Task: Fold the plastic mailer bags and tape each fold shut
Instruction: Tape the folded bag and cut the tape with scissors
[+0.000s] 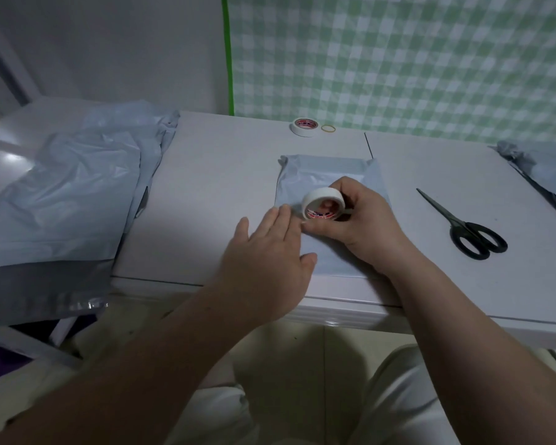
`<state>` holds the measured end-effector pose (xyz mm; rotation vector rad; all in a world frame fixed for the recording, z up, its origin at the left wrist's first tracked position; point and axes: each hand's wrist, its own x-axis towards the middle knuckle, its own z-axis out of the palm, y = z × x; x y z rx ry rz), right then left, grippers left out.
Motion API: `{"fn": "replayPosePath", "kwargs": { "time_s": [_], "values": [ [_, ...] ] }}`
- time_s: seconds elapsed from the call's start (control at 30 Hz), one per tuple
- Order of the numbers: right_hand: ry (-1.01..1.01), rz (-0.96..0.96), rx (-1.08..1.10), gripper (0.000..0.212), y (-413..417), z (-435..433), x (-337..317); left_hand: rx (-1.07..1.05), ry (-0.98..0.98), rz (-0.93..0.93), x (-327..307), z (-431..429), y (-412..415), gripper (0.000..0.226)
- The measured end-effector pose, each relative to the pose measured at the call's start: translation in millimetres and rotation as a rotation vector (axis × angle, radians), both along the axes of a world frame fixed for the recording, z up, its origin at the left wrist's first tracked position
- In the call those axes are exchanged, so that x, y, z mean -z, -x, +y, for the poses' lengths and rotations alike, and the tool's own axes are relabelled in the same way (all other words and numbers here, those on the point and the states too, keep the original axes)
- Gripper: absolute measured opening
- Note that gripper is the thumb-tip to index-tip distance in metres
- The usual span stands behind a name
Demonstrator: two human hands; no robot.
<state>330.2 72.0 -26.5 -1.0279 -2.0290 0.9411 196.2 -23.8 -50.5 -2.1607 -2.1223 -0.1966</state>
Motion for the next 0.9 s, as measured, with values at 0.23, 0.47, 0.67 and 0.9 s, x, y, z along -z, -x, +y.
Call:
{"fn": "replayPosePath", "kwargs": {
  "time_s": [0.23,0.47,0.67,0.9],
  "values": [
    [-0.099,-0.103,0.036,0.014,-3.2,4.8,3.5,-0.055,-0.014,0.018,-8.8,12.1,-9.0,0.071],
    [-0.184,-0.04,0.102,0.019,-0.4,-0.6,5.3,-0.045,-0.098,-0.056,4.4,8.2,-9.2,0.069],
    [-0.257,-0.101,0.19,0.032,-5.4,0.3,6.1,-0.04,-0.089,-0.025,8.0,7.5,-9.5,0.07],
    [-0.376,-0.238,0.226,0.04,-17.4,2.7,7.5,-0.028,-0.119,-0.024,5.8,6.6,-9.0,0.068]
  ]
}}
